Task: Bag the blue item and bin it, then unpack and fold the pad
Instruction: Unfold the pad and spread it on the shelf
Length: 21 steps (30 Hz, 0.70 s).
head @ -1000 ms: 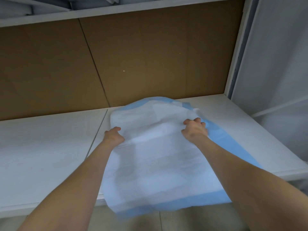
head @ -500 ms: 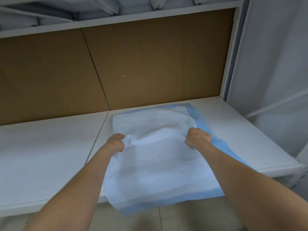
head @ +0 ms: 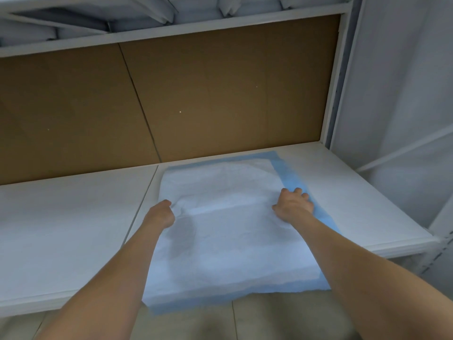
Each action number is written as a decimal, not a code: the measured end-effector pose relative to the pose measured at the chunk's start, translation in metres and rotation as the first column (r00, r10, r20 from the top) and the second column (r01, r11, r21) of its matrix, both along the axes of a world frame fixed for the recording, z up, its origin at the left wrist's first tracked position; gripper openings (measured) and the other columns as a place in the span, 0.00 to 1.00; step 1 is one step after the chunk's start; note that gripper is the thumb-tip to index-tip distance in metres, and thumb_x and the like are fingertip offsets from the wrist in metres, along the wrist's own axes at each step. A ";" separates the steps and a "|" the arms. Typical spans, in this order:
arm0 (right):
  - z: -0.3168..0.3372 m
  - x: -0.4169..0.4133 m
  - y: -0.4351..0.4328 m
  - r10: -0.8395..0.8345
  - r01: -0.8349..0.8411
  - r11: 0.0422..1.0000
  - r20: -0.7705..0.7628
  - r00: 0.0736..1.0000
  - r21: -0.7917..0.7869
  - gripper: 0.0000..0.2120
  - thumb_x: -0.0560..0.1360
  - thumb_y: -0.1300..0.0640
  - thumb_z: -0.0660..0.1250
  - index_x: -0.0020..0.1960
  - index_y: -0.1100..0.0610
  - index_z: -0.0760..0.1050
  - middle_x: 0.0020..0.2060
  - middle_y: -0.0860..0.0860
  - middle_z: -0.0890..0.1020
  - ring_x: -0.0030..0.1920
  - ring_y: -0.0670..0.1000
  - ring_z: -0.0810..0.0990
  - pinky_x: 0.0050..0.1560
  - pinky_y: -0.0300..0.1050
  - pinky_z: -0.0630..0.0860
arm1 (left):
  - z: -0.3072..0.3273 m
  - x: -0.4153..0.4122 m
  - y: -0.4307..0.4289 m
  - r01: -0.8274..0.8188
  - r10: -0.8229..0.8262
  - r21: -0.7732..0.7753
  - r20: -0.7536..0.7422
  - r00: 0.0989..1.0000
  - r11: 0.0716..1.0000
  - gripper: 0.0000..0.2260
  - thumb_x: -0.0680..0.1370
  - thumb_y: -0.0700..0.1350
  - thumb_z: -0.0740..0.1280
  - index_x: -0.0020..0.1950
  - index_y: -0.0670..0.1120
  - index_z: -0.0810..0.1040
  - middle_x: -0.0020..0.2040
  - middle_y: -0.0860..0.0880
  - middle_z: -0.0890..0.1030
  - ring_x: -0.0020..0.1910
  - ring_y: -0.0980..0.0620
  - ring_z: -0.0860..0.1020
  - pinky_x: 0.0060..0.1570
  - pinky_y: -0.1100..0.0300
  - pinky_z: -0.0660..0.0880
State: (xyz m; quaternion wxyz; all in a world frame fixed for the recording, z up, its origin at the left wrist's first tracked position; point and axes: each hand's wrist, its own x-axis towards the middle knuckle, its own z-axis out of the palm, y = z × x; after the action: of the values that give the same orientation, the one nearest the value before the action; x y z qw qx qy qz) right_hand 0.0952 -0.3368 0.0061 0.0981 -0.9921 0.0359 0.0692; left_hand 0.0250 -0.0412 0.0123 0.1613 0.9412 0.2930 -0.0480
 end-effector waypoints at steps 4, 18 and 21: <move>0.002 0.003 0.000 -0.016 0.015 1.000 -0.003 1.000 -0.018 0.18 0.78 0.54 0.60 0.67 0.56 0.69 0.64 0.55 0.69 0.66 0.58 0.67 0.61 0.49 0.68 | 0.000 0.001 -0.006 -0.008 0.008 -0.010 -0.021 1.000 1.000 0.22 0.79 0.34 0.55 0.74 0.42 0.63 0.73 0.43 0.65 0.71 0.44 0.66 0.66 0.56 0.67; 0.005 0.034 0.010 -0.115 0.121 0.992 0.169 0.979 -0.024 0.20 0.77 0.61 0.59 0.69 0.58 0.68 0.63 0.56 0.70 0.64 0.58 0.67 0.59 0.51 0.68 | -0.001 0.027 -0.005 -0.005 0.008 -0.018 0.178 0.984 1.000 0.26 0.78 0.35 0.58 0.76 0.44 0.59 0.70 0.41 0.63 0.63 0.39 0.73 0.60 0.50 0.73; 0.003 0.031 0.012 -0.085 0.094 0.994 0.131 0.988 -0.061 0.21 0.77 0.59 0.59 0.70 0.56 0.66 0.65 0.56 0.66 0.66 0.59 0.64 0.62 0.52 0.66 | -0.004 0.021 -0.006 -0.036 0.035 0.045 0.013 0.999 0.998 0.24 0.78 0.35 0.56 0.75 0.43 0.60 0.71 0.40 0.60 0.62 0.39 0.73 0.56 0.50 0.74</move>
State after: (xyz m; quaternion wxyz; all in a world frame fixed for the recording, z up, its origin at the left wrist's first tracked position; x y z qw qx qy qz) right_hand 0.1264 -0.3246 0.0092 0.0701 -0.9946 0.0763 -0.0002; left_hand 0.0457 -0.0476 0.0084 0.1425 0.9395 0.3096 -0.0330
